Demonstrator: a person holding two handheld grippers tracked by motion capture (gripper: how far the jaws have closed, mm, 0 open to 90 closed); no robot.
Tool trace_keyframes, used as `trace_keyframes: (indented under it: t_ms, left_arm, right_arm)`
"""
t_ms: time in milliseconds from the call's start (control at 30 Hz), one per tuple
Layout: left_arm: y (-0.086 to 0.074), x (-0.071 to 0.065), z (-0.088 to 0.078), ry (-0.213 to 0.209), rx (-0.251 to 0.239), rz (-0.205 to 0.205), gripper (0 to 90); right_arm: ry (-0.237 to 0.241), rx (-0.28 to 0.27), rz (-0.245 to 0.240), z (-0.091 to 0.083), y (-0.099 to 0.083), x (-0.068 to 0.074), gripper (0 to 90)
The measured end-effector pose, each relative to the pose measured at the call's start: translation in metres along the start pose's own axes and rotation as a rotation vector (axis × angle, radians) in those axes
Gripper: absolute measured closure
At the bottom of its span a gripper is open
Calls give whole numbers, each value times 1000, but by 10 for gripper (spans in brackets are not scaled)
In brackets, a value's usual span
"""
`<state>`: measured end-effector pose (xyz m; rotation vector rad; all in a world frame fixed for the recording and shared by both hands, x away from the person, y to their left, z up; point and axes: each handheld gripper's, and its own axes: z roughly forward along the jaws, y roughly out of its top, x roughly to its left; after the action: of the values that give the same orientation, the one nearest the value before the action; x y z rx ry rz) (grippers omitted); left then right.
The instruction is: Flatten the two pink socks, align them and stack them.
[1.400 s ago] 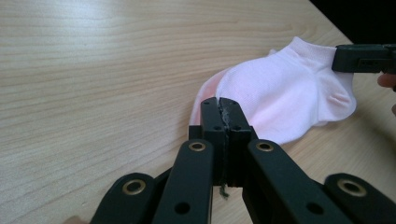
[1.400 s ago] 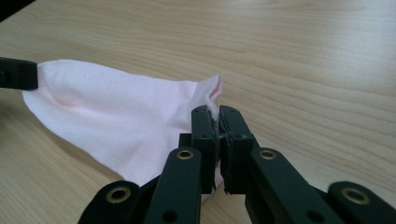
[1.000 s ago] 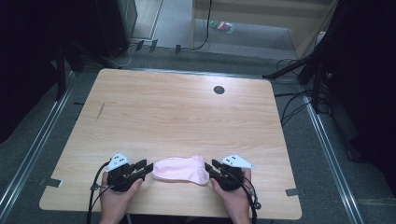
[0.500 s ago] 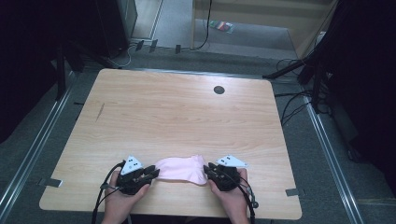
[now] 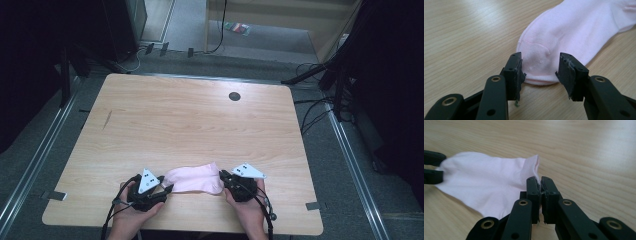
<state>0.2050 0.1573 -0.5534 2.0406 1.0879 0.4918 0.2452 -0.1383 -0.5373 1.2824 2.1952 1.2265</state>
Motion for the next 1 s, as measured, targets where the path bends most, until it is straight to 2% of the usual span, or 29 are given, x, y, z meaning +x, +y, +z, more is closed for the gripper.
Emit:
trace_keyframes:
  t_ms: [67, 133, 167, 233, 300, 367, 433, 500, 600, 633, 767, 800, 867, 933, 967, 1000]
  left_arm:
    - [0, 0, 0, -3, -1, -9, 537]
    - [0, 2, -1, -19, -3, -23, 521]
    - [0, 5, -1, -39, -12, -49, 490]
    - [1, 9, -5, -43, -45, -83, 403]
    - [2, 12, -12, -30, -109, -105, 402]
    - [4, 12, -16, -36, -156, -111, 449]
    - [5, 9, -13, -35, -131, -86, 514]
    - [4, 7, -5, -40, -96, -85, 541]
    - [4, 7, 2, -13, -48, -87, 550]
    - [4, 7, 3, -14, -41, -99, 554]
    - [4, 8, 4, -13, -26, -106, 528]
    - [4, 9, 3, -15, -34, -107, 510]
    - [4, 12, 2, -63, -70, -120, 468]
    - [3, 15, -2, -92, -115, -134, 426]
    - [3, 18, -5, -112, -149, -136, 408]
    - [3, 20, -7, -115, -170, -137, 376]
  right_arm:
    - [-2, 27, 23, 6, -3, -4, 860]
    - [7, 44, 41, 8, -4, -7, 762]
    - [3, 33, 47, 7, -4, -8, 698]
    - [-2, -8, 69, 0, -2, -10, 610]
    - [24, -51, 91, -10, 0, -11, 623]
    - [48, -70, 85, -15, 2, -10, 678]
    - [74, -53, 64, -13, 1, -5, 718]
    - [89, -23, 49, -6, -1, -1, 720]
    - [93, 25, 21, 7, -6, 5, 688]
    - [93, 35, 15, 9, -7, 6, 676]
    - [93, 46, 2, 12, -10, 6, 616]
    - [95, 44, 2, 12, -10, 6, 594]
    - [96, 34, -4, 12, -10, 7, 537]
    - [95, 18, -12, 10, -9, 7, 512]
    - [103, 4, -3, 8, -8, 6, 493]
    - [112, -14, 11, 5, -7, 4, 465]
